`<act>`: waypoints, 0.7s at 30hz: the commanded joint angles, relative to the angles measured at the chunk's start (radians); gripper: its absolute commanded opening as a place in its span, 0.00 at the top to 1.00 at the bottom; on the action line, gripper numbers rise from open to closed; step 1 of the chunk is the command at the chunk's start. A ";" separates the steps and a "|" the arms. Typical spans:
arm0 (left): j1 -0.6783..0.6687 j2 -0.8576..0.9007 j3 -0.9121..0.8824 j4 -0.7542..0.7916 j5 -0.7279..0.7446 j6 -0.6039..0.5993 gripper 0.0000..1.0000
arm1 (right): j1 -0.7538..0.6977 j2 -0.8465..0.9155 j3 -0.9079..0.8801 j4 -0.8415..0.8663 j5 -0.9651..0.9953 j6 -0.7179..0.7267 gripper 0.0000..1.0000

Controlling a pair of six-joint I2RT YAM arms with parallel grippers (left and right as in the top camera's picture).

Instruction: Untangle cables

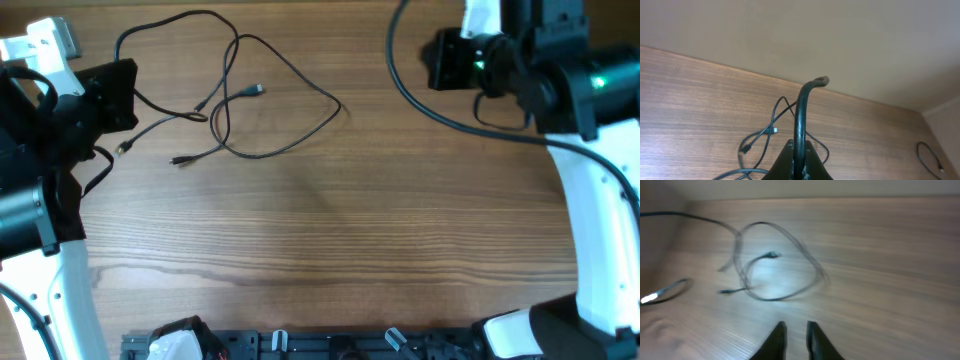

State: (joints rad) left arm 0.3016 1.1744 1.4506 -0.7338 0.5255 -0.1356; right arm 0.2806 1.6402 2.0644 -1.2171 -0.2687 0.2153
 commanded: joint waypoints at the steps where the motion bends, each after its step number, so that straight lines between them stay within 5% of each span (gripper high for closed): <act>1: -0.002 -0.001 0.003 0.008 0.027 -0.058 0.96 | 0.026 0.114 0.008 0.058 -0.252 -0.032 0.51; 3: -0.002 -0.001 0.003 0.008 0.026 -0.084 0.96 | 0.051 0.176 0.008 0.111 -0.307 -0.033 0.32; 6: -0.002 -0.001 0.003 0.009 0.017 -0.121 0.96 | 0.090 0.256 0.008 0.179 -0.361 -0.033 0.25; 7: -0.002 -0.001 0.003 0.012 -0.030 -0.222 0.96 | 0.137 0.342 0.008 0.243 -0.372 -0.032 0.22; 11: -0.002 -0.001 0.003 0.048 -0.048 -0.412 0.96 | 0.193 0.461 0.008 0.328 -0.372 -0.021 0.21; 17: -0.002 -0.004 0.003 0.102 -0.035 -0.888 0.96 | 0.248 0.592 0.008 0.483 -0.380 0.057 0.21; 21: -0.002 -0.004 0.003 0.155 0.039 -1.067 0.96 | 0.274 0.628 0.008 0.559 -0.388 0.092 0.23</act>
State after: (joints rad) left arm 0.3012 1.1744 1.4502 -0.6220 0.4988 -0.9073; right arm 0.5354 2.2478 2.0678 -0.7002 -0.6266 0.2626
